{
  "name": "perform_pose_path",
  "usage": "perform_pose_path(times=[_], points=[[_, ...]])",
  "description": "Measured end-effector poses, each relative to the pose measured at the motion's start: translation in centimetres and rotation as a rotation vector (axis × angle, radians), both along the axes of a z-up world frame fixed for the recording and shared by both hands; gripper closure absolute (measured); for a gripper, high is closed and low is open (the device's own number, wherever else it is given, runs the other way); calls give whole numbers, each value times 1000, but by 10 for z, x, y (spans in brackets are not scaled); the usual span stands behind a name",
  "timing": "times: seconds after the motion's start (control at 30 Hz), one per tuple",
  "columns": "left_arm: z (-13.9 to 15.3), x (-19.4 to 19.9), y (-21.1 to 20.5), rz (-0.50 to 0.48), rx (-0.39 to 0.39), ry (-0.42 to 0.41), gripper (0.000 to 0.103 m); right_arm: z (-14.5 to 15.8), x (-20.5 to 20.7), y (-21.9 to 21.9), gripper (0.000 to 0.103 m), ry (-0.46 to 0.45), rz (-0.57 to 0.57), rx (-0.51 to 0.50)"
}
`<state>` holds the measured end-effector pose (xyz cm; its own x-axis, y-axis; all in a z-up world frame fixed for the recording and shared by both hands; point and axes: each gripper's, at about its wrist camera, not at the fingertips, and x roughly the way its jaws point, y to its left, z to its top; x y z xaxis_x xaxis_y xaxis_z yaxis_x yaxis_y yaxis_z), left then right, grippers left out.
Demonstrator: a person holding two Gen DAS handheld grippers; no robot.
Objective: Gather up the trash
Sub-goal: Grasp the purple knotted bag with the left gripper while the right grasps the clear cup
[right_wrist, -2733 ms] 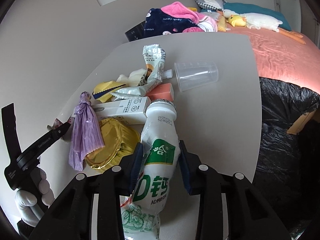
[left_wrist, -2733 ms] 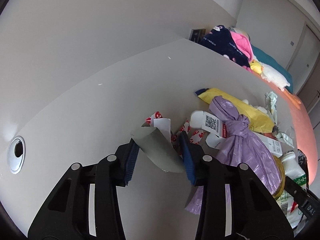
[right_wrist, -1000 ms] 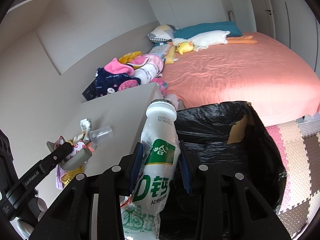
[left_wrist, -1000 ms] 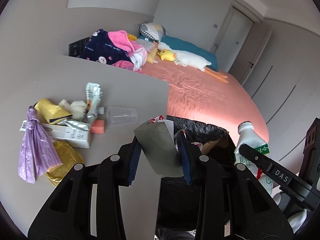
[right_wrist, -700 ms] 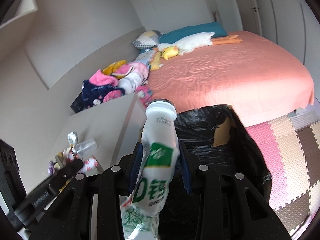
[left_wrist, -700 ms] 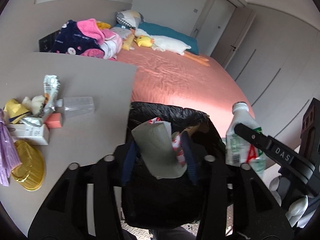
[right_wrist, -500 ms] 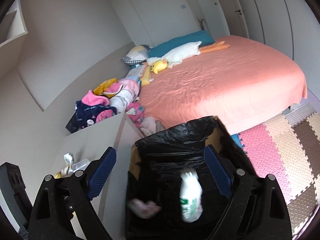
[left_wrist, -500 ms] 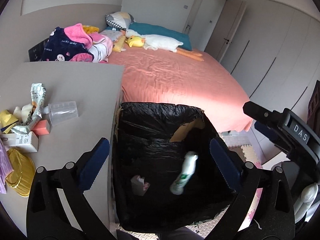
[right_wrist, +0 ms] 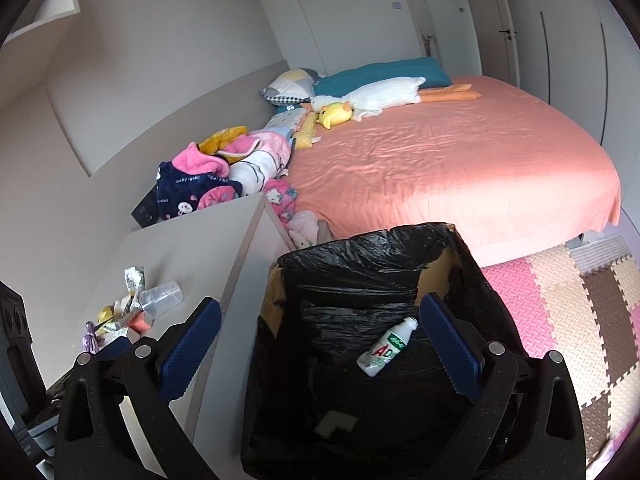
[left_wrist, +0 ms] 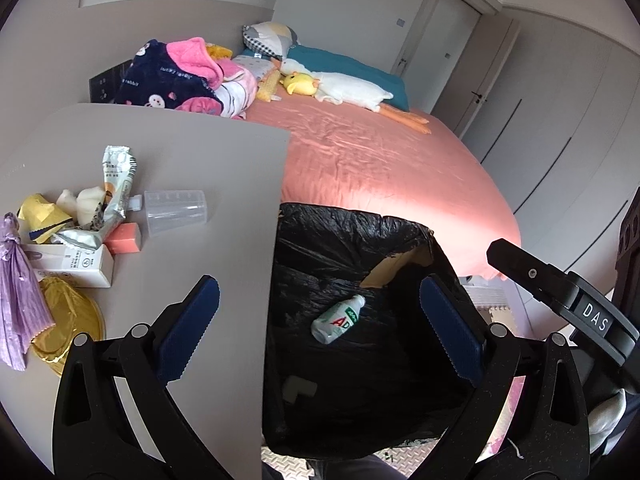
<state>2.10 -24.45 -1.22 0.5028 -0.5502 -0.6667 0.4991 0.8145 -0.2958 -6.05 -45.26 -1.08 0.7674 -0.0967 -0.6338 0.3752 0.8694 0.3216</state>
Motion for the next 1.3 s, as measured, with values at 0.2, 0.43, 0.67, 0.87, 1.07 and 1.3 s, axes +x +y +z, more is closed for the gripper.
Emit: perform_pose_path(times=[0.2,0.43,0.67,0.87,1.07,1.3], points=[[0,6,31,70,11,-3,6,-4,17,25,4,1,105,45],[1,13,74,178,41,-18,6,-8,40,59,3,-14,225,86],[-1,21,117,281,47,-13,6,-6,54,85,3,-49,298,113],[-4,26,145,351,70,-14,6,-6,71,103,3,-27,346,87],[-7,31,167,421,112,-30,6,-11,96,123,3,23,371,8],[-15,45,189,483,143,-18,6,-24,126,145,3,78,409,-52]])
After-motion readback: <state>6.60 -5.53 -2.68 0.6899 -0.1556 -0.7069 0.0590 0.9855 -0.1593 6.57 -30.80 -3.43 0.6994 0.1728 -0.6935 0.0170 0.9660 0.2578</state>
